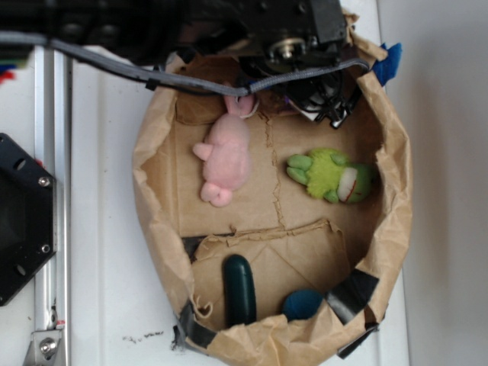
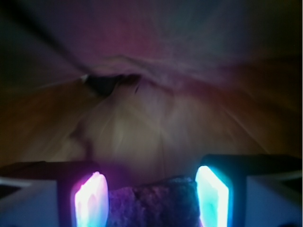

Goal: Grab the rock.

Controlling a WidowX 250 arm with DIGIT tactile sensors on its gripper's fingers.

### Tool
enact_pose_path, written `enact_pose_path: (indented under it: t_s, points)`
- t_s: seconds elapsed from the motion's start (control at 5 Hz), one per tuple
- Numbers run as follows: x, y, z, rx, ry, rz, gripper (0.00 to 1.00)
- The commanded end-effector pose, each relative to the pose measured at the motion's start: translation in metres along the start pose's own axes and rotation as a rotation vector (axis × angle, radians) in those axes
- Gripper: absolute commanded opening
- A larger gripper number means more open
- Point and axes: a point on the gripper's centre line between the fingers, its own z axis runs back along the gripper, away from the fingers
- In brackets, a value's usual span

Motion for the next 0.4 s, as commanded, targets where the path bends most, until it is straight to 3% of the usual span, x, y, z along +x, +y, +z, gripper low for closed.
enact_pose_path:
  t_s: [0.0,0.2]
  points:
    - [-0.022,-0.018,0.089,-0.175,0.223,-0.229,0.0]
    - [-0.048,-0.031,0.12,-0.255,0.204,-0.374,0.0]
